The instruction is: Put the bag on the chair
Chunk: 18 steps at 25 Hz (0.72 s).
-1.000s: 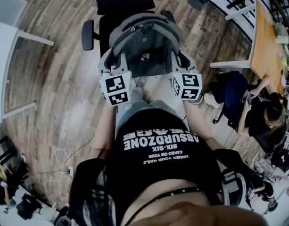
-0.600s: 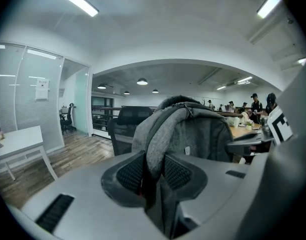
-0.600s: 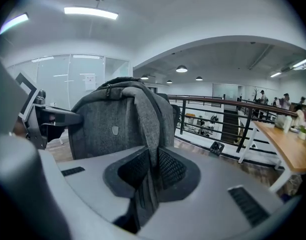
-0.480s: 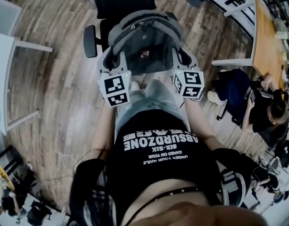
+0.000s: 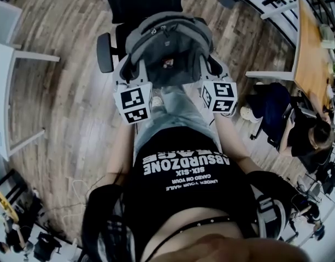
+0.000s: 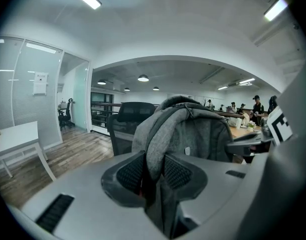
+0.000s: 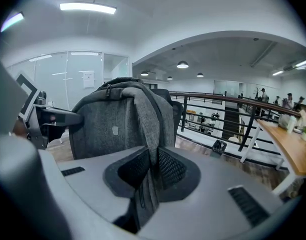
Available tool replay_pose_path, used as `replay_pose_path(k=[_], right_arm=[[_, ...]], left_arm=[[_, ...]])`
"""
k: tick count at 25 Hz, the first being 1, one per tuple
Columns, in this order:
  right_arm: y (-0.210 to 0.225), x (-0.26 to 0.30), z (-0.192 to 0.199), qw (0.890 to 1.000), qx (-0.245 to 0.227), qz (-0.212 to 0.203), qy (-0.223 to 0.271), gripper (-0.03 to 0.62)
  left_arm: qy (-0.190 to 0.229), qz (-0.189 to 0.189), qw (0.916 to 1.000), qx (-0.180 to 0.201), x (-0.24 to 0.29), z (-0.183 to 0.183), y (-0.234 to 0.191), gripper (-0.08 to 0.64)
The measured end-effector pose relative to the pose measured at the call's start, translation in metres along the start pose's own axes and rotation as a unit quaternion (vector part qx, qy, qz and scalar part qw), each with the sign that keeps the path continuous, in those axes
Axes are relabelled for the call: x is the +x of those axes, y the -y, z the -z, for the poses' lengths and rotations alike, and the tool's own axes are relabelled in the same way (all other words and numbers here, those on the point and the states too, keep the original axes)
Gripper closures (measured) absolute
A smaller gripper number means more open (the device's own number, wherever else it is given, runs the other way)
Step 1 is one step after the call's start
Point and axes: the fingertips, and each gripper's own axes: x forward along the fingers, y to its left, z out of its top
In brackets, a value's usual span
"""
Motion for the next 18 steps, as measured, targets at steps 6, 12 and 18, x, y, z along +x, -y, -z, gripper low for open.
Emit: replay_pose_path(k=[6, 12, 18], right_arm=[[0.004, 0.042, -0.019, 1.0, -0.004, -0.018, -0.011, 0.534], [0.01, 0.082, -0.043, 0.999, -0.01, -0.037, -0.013, 0.534], [0.018, 0.116, -0.07, 0.999, -0.013, -0.045, -0.006, 0.534]], left_arm=[[-0.009, -0.012, 0.9999, -0.007, 0.033, -0.013, -0.019, 0.456], [-0.014, -0.027, 0.9995, -0.011, 0.062, -0.031, -0.036, 0.456], [-0.014, -0.039, 0.9991, -0.008, 0.088, -0.052, -0.048, 0.456]])
